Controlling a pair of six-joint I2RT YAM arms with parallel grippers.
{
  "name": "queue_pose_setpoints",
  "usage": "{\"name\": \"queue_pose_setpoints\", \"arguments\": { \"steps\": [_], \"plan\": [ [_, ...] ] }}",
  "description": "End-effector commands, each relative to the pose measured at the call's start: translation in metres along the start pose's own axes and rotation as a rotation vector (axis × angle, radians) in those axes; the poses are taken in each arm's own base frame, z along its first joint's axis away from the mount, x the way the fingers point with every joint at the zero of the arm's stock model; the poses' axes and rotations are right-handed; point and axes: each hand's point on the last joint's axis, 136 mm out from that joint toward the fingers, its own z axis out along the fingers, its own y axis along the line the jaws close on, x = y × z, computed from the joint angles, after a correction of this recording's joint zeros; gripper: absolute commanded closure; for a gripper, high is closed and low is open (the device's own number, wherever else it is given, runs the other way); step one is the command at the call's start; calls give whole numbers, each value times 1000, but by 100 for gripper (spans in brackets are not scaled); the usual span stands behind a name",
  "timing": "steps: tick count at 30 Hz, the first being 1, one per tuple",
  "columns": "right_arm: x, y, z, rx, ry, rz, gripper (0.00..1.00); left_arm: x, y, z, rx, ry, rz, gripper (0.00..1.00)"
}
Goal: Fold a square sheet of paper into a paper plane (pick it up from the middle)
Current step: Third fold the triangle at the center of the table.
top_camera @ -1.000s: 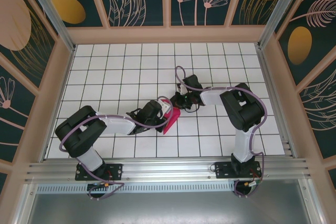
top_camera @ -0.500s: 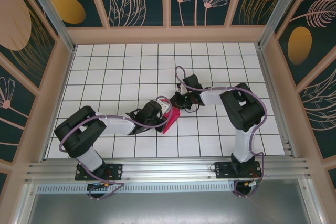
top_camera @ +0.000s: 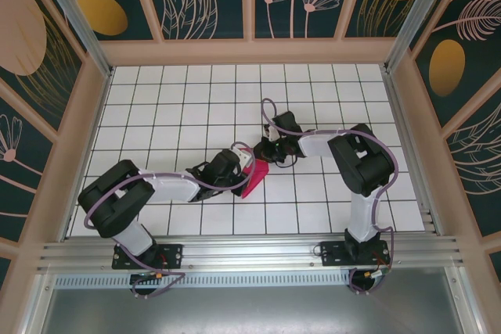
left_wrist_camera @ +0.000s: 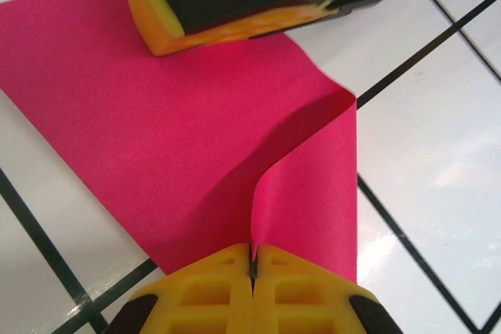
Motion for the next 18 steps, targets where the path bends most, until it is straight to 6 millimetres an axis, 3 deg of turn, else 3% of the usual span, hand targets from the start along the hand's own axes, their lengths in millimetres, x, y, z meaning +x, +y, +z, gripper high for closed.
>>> {"name": "queue_pose_setpoints", "arguments": {
  "steps": [1,18],
  "plan": [
    [19,-10,7,35,54,12,87,-7,-9,-6,53,-20,-26,100],
    [19,-12,7,46,59,15,87,0,8,-6,-30,-27,-113,100]
  ]
}}
